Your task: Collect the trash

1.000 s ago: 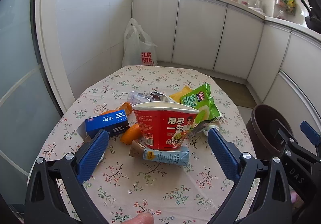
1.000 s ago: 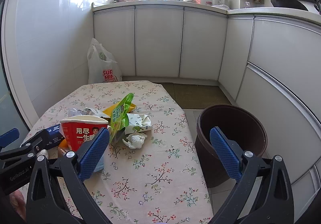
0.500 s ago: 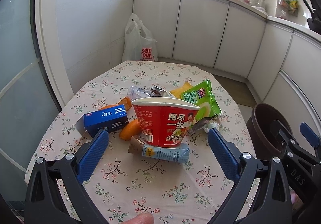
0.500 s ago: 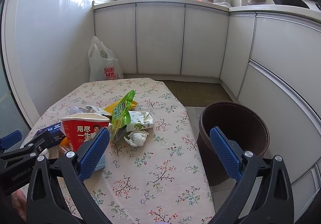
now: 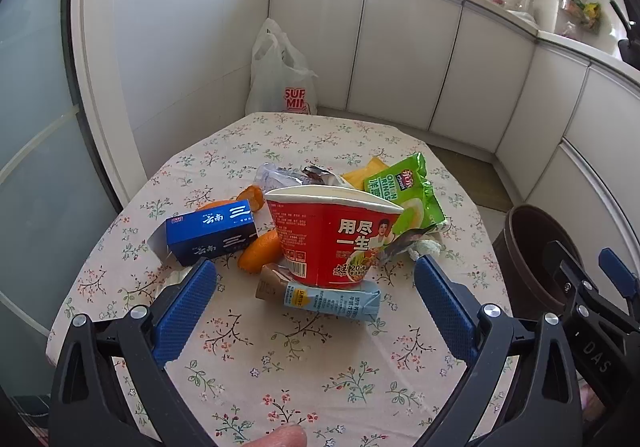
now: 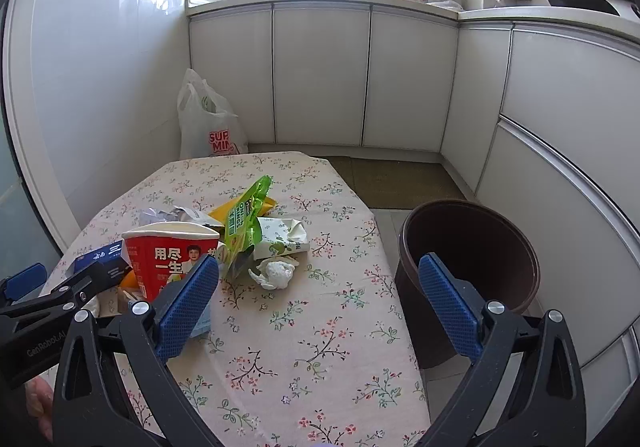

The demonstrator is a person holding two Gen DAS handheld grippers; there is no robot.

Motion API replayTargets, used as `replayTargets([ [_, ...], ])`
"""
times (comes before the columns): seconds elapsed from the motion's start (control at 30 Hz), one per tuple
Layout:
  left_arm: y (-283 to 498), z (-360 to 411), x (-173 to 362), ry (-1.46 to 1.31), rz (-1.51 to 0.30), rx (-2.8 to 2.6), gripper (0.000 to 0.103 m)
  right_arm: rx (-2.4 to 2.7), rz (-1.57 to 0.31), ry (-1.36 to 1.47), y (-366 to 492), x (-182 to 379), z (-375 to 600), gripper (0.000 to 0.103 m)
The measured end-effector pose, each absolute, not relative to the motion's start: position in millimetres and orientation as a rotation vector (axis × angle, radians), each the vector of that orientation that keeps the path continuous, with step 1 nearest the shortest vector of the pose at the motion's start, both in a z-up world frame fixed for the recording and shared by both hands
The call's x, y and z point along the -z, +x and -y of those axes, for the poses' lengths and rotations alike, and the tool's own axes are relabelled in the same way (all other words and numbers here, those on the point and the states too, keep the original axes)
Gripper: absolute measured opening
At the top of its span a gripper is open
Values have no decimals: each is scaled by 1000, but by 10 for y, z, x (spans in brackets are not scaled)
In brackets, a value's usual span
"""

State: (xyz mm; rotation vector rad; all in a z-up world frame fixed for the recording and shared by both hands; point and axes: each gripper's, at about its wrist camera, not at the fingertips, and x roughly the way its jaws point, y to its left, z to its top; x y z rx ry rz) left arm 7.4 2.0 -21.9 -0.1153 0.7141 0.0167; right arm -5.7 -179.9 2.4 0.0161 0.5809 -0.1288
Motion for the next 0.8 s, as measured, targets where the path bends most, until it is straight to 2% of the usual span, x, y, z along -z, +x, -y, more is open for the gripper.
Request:
replayTargets([
  [0.8,84,-39,242,-115,-727,-18,96,125,-593,14,-55,-20,1798,96],
])
